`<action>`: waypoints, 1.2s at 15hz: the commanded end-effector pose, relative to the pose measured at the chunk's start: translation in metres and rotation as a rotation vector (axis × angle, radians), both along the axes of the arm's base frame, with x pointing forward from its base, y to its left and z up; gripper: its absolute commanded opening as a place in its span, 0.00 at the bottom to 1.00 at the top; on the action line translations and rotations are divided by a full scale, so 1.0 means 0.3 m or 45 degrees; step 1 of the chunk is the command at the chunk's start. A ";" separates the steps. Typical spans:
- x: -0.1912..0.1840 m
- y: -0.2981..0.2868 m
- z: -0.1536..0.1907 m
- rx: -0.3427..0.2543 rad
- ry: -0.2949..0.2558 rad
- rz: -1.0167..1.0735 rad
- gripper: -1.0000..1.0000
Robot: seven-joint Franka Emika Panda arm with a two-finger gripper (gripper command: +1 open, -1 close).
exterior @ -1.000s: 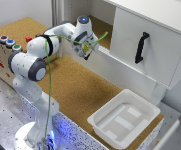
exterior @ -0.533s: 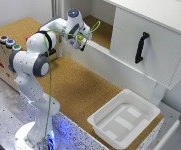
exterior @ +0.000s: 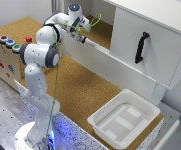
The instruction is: Put the yellow object inside the left cabinet
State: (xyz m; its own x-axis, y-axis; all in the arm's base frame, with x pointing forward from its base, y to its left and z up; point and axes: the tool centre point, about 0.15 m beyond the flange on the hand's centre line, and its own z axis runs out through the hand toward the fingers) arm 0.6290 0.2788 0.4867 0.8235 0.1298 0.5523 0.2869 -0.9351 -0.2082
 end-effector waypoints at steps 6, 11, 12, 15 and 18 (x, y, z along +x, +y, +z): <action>0.156 0.121 0.002 -0.233 0.003 -0.122 0.00; 0.140 0.106 -0.022 -0.290 0.003 -0.179 0.00; 0.136 0.097 -0.027 -0.297 0.006 -0.189 0.00; 0.127 0.068 -0.044 -0.316 0.021 -0.234 0.00; 0.113 0.052 -0.040 -0.343 0.020 -0.263 1.00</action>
